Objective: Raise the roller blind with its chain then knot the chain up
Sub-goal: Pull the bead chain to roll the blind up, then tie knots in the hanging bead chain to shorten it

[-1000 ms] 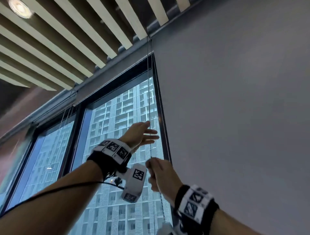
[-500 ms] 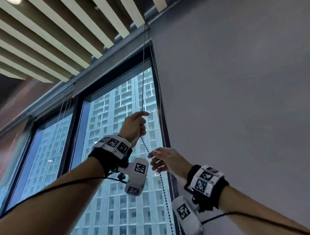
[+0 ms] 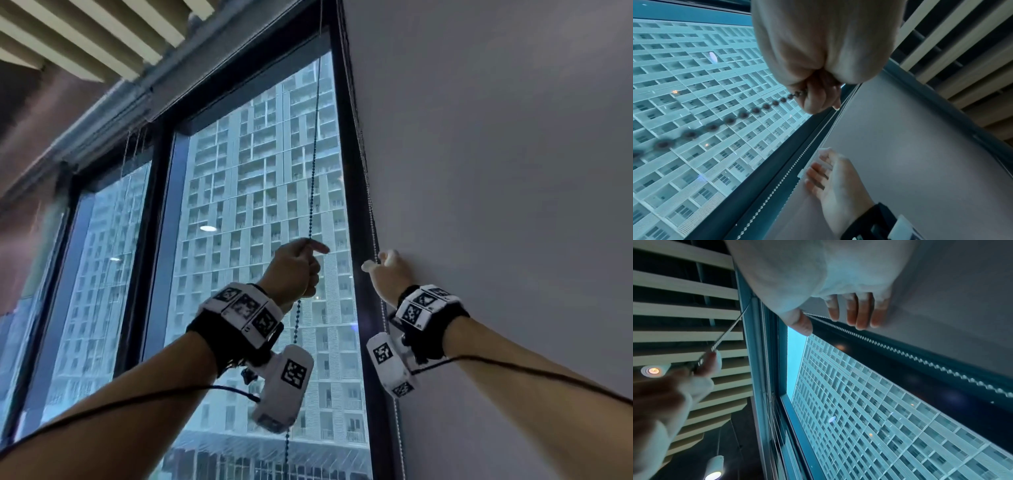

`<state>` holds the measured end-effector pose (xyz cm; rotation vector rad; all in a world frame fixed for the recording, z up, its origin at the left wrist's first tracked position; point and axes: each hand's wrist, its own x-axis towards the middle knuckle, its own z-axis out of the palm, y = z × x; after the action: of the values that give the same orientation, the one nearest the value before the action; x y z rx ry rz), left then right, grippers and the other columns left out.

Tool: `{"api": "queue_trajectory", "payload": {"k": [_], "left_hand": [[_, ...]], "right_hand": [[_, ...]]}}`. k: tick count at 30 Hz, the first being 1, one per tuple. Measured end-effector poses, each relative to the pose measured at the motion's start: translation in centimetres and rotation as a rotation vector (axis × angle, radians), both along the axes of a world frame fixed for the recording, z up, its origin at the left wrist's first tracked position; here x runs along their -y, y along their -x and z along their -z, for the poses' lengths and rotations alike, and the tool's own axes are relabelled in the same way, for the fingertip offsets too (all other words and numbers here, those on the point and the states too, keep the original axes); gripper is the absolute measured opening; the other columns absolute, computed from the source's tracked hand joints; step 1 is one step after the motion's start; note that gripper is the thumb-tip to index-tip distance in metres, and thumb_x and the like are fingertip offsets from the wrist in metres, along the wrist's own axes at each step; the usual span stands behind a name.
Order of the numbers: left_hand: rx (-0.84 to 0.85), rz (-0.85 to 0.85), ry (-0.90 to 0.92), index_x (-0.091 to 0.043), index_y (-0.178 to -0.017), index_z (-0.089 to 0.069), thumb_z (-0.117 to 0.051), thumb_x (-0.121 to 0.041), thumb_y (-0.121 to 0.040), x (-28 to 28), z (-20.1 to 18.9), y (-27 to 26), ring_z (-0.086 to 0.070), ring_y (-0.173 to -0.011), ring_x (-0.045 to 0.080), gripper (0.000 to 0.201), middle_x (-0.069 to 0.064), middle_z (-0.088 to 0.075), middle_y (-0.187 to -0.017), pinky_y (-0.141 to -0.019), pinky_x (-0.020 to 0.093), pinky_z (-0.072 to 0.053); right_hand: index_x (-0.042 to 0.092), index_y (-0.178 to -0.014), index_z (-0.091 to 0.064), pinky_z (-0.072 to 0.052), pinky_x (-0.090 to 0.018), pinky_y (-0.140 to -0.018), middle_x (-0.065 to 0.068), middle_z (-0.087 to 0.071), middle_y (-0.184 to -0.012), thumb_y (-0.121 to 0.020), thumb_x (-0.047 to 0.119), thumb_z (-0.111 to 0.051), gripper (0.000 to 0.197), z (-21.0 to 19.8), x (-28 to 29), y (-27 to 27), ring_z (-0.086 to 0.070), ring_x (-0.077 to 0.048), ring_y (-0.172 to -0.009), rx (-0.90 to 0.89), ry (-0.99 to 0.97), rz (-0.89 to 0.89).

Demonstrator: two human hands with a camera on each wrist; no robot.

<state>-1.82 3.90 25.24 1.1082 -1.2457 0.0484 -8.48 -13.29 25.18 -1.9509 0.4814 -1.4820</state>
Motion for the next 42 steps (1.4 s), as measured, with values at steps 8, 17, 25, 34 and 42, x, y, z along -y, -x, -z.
{"api": "queue_trajectory", "payload": {"k": [8, 17, 25, 34, 42], "left_hand": [[0.041, 0.049, 0.013, 0.001, -0.109, -0.053, -0.026, -0.012, -0.103, 1.2, 0.5, -0.9, -0.025, -0.033, 0.005, 0.031, -0.009, -0.031, -0.043, -0.037, 0.014, -0.022], [0.070, 0.072, 0.022, 0.003, -0.108, -0.053, -0.027, -0.012, -0.103, 1.5, 1.5, -3.4, -0.027, -0.037, 0.005, 0.030, -0.010, -0.034, -0.045, -0.037, 0.020, -0.025], [0.165, -0.093, -0.180, 0.000, -0.107, -0.061, -0.034, -0.013, -0.101, 2.4, 2.8, -5.5, -0.056, -0.061, 0.018, 0.030, 0.010, -0.061, -0.076, -0.053, 0.025, -0.044], [0.997, -0.880, 0.109, -0.008, -0.074, -0.066, -0.045, -0.030, -0.087, 0.2, 0.8, -5.8, -0.059, -0.084, 0.020, 0.033, 0.005, -0.064, -0.092, -0.081, 0.042, -0.050], [1.414, -0.476, -0.225, -0.013, -0.100, -0.065, -0.025, -0.028, -0.091, 2.2, 1.5, -2.8, -0.064, -0.077, 0.015, 0.043, 0.004, -0.072, -0.094, -0.070, 0.030, -0.050]], "right_hand": [[0.007, -0.132, -0.043, -0.039, -0.037, -0.102, -0.013, -0.050, -0.135, -0.085, 0.029, -0.058, 0.054, 0.6, -0.4, -2.6, -0.051, -0.029, -0.121, -0.009, -0.005, 0.024], [0.007, -0.146, -0.028, -0.035, -0.040, -0.105, -0.014, -0.041, -0.149, -0.089, 0.033, -0.052, 0.068, 0.9, -1.6, -5.1, -0.043, -0.031, -0.134, -0.208, 0.016, -0.001], [0.011, -0.099, -0.062, -0.048, -0.027, -0.053, -0.007, -0.065, -0.075, -0.095, 0.062, -0.026, 0.063, 0.8, -4.3, -7.1, -0.061, -0.018, -0.055, 0.052, -0.181, -0.756], [0.009, -0.080, -0.049, -0.047, -0.023, -0.044, -0.006, -0.046, -0.068, -0.101, 0.011, -0.035, 0.025, 1.1, -5.0, -6.0, -0.049, -0.016, -0.057, 0.083, -0.055, -0.721], [0.017, -0.054, -0.029, -0.024, -0.018, -0.039, 0.009, -0.028, -0.033, -0.098, 0.000, -0.023, 0.047, 5.6, -6.2, -4.1, -0.023, -0.004, -0.027, -0.502, 0.026, -0.603]]}}
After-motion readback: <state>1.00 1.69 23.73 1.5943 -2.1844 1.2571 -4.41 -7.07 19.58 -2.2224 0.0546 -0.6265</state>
